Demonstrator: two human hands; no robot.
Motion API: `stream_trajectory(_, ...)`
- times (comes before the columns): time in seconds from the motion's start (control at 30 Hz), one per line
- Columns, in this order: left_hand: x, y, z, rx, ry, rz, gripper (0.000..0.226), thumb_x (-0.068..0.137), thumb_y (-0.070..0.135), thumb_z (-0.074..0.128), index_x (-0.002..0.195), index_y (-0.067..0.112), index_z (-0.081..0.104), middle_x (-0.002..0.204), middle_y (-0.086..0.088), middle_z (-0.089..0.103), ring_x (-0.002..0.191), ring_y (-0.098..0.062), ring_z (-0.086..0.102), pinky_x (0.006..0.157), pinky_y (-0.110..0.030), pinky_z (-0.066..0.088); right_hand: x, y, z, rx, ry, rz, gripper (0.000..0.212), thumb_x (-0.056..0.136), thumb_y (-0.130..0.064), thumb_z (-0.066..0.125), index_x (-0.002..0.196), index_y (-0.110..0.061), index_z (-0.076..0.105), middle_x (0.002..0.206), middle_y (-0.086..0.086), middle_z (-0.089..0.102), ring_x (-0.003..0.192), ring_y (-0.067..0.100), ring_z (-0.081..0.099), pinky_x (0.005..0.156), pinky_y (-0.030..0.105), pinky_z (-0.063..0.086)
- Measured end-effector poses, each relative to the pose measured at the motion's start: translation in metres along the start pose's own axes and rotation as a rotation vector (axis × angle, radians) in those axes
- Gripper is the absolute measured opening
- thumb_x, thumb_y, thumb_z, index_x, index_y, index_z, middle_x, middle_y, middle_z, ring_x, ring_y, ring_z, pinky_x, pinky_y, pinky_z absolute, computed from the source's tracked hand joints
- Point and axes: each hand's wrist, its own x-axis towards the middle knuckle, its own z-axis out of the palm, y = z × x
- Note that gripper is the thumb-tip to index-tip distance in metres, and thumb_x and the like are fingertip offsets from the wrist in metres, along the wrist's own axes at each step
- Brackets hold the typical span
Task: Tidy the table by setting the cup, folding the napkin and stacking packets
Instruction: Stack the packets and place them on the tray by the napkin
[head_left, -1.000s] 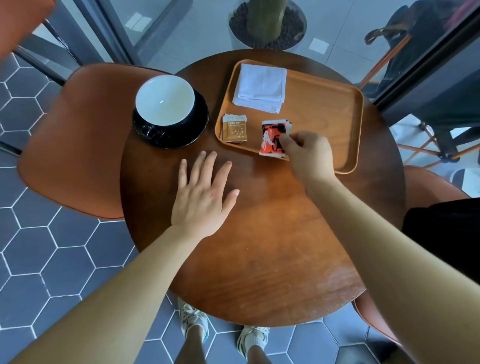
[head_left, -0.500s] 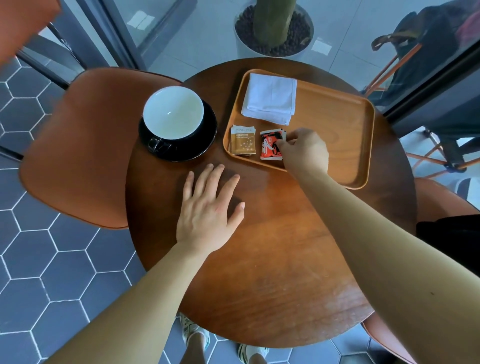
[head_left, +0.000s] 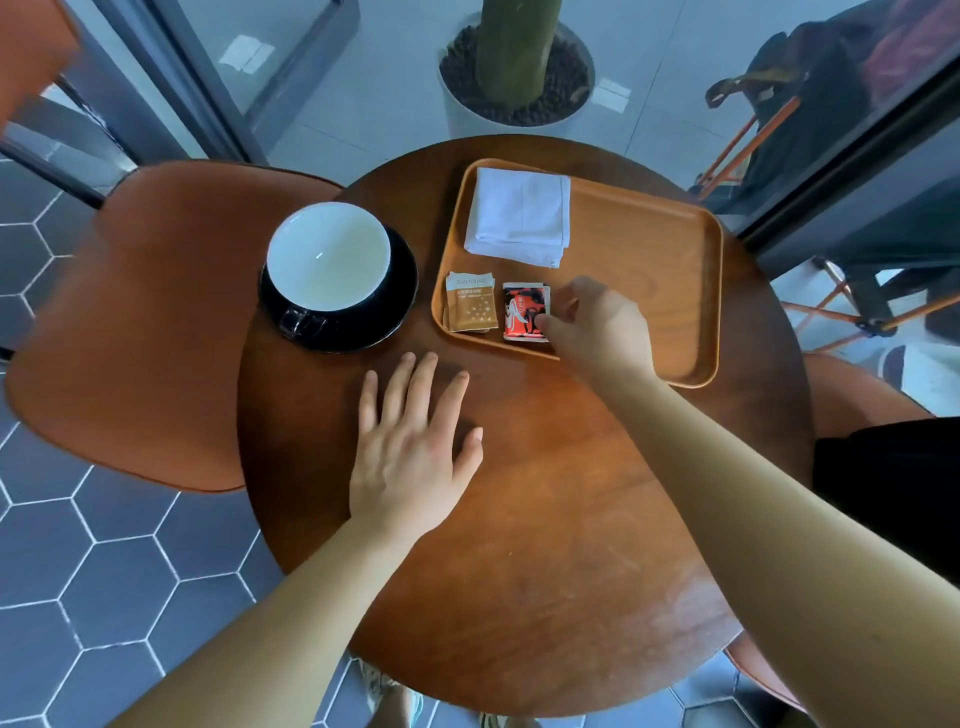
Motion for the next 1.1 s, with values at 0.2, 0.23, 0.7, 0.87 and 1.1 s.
stream_trajectory(0.2,0.005,-0.001,-0.004,-0.084,0.01,-0.035,0.047,0.093,0.045,0.056,0.133,0.021,0.059,0.146,-0.013,0.05,0.142,-0.031,0.04,0.12,-0.057,0.025,0.005,0.002,0.007,0.053,0.049,0.008,0.027,0.087,-0.042,0.067,0.102,-0.02,0.063,0.092,0.003,0.071,0.086,0.028,0.065,0.066,0.033,0.049)
stream_trajectory(0.23,0.009,0.001,-0.007,-0.107,0.025,-0.034,0.041,0.091,0.04,0.06,0.127,0.019,0.063,0.14,-0.014,0.054,0.136,-0.031,0.045,0.117,-0.057,0.031,0.005,0.005,0.009,0.058,0.046,-0.004,0.028,0.087,-0.042,0.068,0.104,-0.02,0.063,0.092,0.002,0.071,0.086,0.027,0.065,0.065,0.032,0.047)
stream_trajectory(0.7,0.077,0.02,-0.033,-0.062,-0.03,0.14,0.056,0.096,0.035,0.059,0.144,0.009,0.05,0.15,-0.018,0.047,0.142,-0.032,0.043,0.115,-0.043,0.04,0.012,0.009,0.013,0.099,0.027,-0.108,0.029,0.084,-0.043,0.069,0.106,-0.027,0.059,0.079,-0.008,0.068,0.078,0.026,0.067,0.062,0.031,0.046)
stream_trajectory(0.87,0.088,0.014,-0.039,-0.02,-0.128,0.169,0.055,0.097,0.04,0.055,0.141,0.007,0.055,0.151,-0.019,0.047,0.143,-0.034,0.042,0.117,-0.047,0.037,0.009,0.007,0.016,0.067,0.026,-0.104,0.032,0.083,-0.043,0.068,0.111,-0.032,0.056,0.078,-0.009,0.068,0.077,0.027,0.068,0.061,0.032,0.048)
stream_trajectory(1.1,0.087,0.006,-0.042,-0.054,-0.167,0.205,0.049,0.096,0.036,0.056,0.134,0.004,0.059,0.15,-0.02,0.049,0.141,-0.033,0.045,0.118,-0.044,0.033,0.004,0.002,0.016,0.054,0.023,-0.064,0.03,0.086,-0.036,0.065,0.114,-0.029,0.059,0.079,-0.002,0.07,0.076,0.03,0.066,0.066,0.041,0.057)
